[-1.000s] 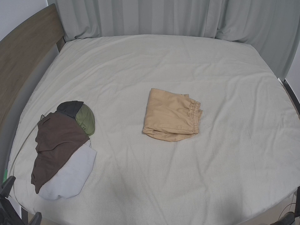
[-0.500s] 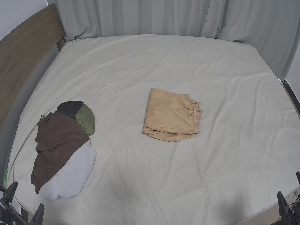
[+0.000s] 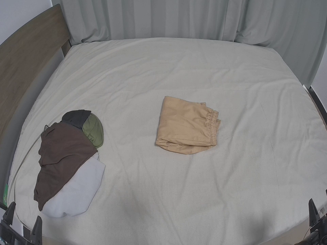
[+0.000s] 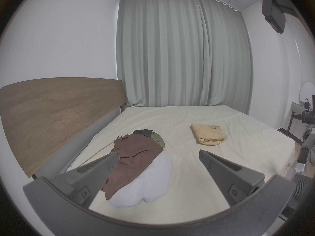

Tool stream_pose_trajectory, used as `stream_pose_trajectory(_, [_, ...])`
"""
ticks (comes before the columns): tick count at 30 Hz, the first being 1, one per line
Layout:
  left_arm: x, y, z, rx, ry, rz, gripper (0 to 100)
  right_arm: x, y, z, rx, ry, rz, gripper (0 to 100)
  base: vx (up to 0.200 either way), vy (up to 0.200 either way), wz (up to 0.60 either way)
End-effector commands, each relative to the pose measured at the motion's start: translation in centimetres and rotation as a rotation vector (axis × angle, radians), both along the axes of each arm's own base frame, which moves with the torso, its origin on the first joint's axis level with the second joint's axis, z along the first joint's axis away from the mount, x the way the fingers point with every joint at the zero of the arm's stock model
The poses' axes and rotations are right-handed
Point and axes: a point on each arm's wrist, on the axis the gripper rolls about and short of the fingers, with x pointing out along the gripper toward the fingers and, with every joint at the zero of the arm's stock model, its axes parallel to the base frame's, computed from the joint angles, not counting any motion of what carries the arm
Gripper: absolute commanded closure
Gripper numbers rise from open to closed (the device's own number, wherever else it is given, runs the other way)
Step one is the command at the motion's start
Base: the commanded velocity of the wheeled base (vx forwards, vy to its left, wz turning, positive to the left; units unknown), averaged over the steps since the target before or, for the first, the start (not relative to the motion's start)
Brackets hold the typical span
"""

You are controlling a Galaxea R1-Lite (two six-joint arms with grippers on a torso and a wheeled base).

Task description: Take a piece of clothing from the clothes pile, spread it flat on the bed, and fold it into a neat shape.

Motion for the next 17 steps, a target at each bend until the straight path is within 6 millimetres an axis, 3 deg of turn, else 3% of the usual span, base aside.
stream_pose_trajectory(1, [-0.01, 0.00, -0.48, -0.005, -0.001, 0.004, 0, 0.05, 0.01, -0.52, -0.012, 0.008, 0.009, 0, 0.000, 0.000, 0.00])
stream_pose_trajectory(17, [0.01, 0.00, -0.52, -0.018, 0.001, 0.005, 0, 0.05, 0.02, -0.53, -0.023, 0.010, 0.011, 0, 0.000, 0.000, 0.00])
